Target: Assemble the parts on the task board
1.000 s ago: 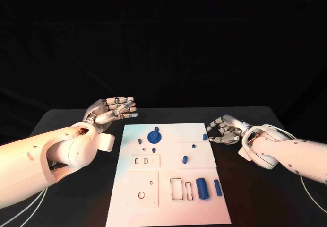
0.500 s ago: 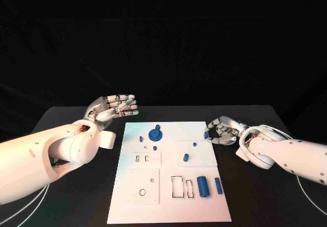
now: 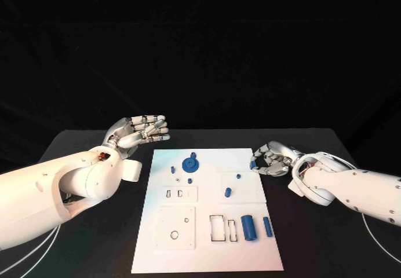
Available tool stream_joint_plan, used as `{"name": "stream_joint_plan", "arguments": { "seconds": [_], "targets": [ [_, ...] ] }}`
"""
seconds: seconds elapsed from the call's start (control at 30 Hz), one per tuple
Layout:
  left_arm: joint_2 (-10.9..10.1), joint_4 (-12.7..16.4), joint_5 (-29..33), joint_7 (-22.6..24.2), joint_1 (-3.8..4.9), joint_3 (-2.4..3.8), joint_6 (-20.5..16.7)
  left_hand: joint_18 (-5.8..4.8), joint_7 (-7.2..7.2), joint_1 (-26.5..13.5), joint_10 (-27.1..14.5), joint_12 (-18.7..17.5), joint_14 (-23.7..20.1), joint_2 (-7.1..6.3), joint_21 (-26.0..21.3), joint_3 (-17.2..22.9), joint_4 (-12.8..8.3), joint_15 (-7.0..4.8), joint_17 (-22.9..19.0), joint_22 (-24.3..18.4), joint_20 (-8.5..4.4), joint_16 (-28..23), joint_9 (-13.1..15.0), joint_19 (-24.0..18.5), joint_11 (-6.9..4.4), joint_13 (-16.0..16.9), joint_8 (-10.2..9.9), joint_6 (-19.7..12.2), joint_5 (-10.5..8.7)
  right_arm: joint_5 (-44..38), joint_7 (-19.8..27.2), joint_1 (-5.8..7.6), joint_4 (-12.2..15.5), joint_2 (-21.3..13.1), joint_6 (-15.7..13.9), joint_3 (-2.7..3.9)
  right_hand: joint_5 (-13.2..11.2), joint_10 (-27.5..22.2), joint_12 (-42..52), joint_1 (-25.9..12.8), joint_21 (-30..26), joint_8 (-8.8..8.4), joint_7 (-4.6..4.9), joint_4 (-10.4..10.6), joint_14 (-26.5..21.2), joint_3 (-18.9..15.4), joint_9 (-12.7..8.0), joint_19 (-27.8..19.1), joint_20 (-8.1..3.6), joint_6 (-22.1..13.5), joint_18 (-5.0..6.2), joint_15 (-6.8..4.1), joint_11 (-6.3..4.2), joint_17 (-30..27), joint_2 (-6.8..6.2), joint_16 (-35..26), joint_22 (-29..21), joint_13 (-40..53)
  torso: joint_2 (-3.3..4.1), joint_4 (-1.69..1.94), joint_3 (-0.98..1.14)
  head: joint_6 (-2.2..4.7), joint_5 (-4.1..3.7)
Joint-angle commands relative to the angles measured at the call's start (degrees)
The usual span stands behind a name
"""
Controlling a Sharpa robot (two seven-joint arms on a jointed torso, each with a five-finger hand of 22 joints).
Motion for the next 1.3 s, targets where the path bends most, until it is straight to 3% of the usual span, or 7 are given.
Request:
{"name": "stream_joint_plan", "arguments": {
  "seconds": [0.03,0.7,0.97,1.3],
  "targets": [
    [0.05,0.17,0.01,0.52,0.05,0.04,0.99,0.67,3.16,0.66,-0.31,-0.25,-0.54,0.00,0.03,0.53,-0.12,0.10,0.11,-0.09,0.23,-0.31,-0.09,-0.09,0.05,-0.04,-0.19,-0.51,-0.05,-0.61,0.01,-0.08,-0.17,0.23,0.19,-0.02,-0.14,0.45,0.41,0.09,0.46,0.36,-0.15,0.03,4.77,0.48,0.15,0.62,-0.07,0.65,0.31,-0.29,-0.27,9.94,0.69,0.20,1.99,1.66,0.03,0.05,0.02,0.11,0.10],
    [-0.14,0.25,-0.23,0.40,0.05,0.04,1.32,0.68,3.12,1.53,-0.37,-0.23,-0.59,-0.10,0.05,1.54,-0.86,0.10,0.30,-0.14,0.22,-0.52,-0.14,-0.15,0.04,-0.04,-0.23,-0.53,0.09,-1.27,-0.88,-0.09,-1.12,1.29,-0.11,-0.01,-0.25,0.80,0.73,-0.60,0.88,1.00,-0.52,0.01,4.86,0.51,0.36,0.99,-0.36,1.53,0.19,-0.60,-0.59,10.30,0.61,0.30,2.49,2.07,-0.02,-0.04,0.08,-0.05,0.25],
    [-0.17,0.21,-0.23,0.37,0.05,0.04,1.35,0.68,3.13,1.54,-0.38,-0.23,-0.59,-0.11,0.05,1.57,-0.88,0.10,0.30,-0.14,0.22,-0.52,-0.14,-0.15,0.04,-0.04,-0.23,-0.54,0.09,-1.46,-1.05,-0.09,-1.10,1.44,-0.88,-0.01,-0.12,1.29,1.09,-0.26,1.58,2.62,-1.44,-0.55,4.98,1.88,0.97,1.60,-0.90,3.46,0.00,-1.23,-1.38,10.74,2.11,0.44,3.30,2.57,-0.05,-0.06,0.11,-0.08,0.25],
    [-0.18,0.12,-0.23,0.33,0.05,0.04,1.42,0.68,3.14,1.57,-0.39,-0.23,-0.59,-0.13,0.05,1.71,-0.94,0.10,0.33,-0.15,0.23,-0.55,-0.15,-0.16,0.04,-0.04,-0.24,-0.55,0.07,-1.50,-1.16,-0.09,-0.57,1.47,-2.58,0.00,-0.21,2.01,1.55,-1.18,2.40,4.56,-2.45,-0.70,5.10,2.68,1.80,2.26,-1.57,5.04,-0.24,-1.97,-2.25,11.23,3.07,0.58,4.23,3.22,-0.08,-0.04,0.11,-0.11,0.29]
  ]
}}
